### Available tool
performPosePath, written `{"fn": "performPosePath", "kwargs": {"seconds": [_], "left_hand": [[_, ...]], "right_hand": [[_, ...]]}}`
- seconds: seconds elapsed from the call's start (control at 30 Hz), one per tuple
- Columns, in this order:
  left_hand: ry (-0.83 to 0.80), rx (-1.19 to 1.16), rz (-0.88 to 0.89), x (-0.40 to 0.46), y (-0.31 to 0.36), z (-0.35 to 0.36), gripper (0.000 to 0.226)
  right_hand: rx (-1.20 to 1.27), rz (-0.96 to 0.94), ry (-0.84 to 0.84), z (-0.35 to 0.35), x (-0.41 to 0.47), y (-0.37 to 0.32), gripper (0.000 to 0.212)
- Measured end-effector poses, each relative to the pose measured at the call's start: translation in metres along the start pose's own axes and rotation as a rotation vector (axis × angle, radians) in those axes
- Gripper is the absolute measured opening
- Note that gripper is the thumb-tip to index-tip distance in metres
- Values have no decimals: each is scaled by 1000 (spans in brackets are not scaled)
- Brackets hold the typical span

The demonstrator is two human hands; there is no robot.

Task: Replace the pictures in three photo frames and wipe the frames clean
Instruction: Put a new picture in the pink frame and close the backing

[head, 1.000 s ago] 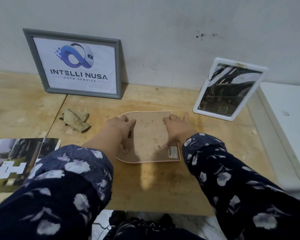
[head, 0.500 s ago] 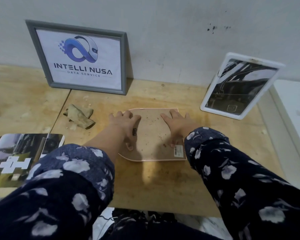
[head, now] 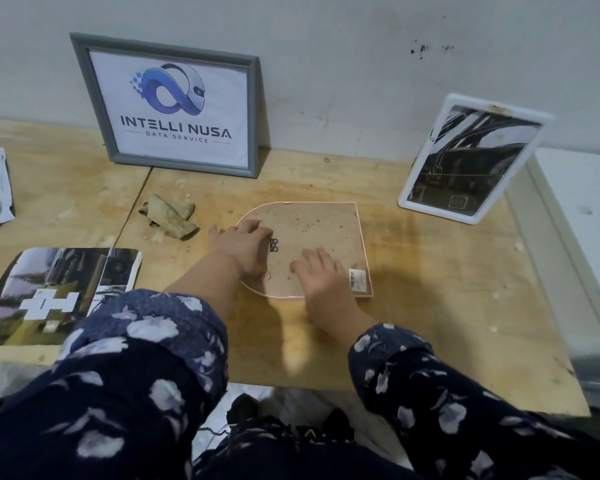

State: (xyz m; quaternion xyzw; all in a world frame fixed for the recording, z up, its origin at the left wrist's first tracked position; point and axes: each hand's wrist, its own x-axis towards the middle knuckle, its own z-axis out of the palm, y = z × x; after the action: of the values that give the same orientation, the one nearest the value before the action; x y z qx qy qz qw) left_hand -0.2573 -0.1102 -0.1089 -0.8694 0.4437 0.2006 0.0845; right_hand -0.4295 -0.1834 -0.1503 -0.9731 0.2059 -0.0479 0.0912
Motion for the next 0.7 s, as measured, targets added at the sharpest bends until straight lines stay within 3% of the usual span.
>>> {"fn": "performPosePath", "kwargs": {"seconds": [0.17, 0.37, 0.47, 0.57, 0.7], "left_hand": [[35, -36, 19, 0, -9, 16, 87], [66, -96, 14, -3, -8, 20, 84], [148, -167, -1, -9, -8, 17, 77], [317, -351, -90, -15, -18, 6, 64], [456, -761, -278, -18, -31, -7, 53]], "right_hand": [[120, -128, 18, 4, -11, -8, 8], [104, -142, -3, 9, -10, -11, 20], [120, -150, -2, 10, -14, -12, 15], [124, -115, -41, -4, -9, -14, 17], [129, -7, -109, -40, 17, -20, 27]]}}
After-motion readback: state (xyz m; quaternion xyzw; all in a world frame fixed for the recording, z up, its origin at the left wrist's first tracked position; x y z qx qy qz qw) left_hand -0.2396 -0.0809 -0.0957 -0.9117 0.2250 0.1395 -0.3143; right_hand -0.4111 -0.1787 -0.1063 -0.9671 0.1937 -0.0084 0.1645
